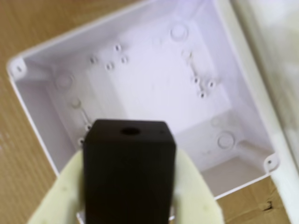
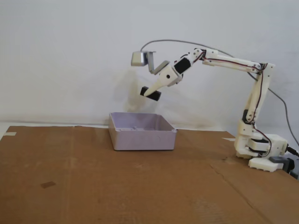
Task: Grasp a block and put it in the box.
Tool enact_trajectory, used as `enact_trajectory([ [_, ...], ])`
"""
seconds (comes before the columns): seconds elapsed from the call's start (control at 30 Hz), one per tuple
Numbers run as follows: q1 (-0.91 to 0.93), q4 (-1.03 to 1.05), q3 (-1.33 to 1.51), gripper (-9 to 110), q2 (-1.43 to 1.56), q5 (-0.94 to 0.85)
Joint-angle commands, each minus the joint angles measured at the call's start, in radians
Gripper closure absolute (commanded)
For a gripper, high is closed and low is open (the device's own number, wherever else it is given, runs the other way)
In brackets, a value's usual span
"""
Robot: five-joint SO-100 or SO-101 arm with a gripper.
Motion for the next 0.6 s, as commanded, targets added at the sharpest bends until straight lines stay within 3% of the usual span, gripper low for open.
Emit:
enact_trajectory([
  [0.0,0.012,-0.031,-0.002,95,0.12,-0.011],
  [0.57,0.041,-0.229,0.129,95,0.04,-0.011],
])
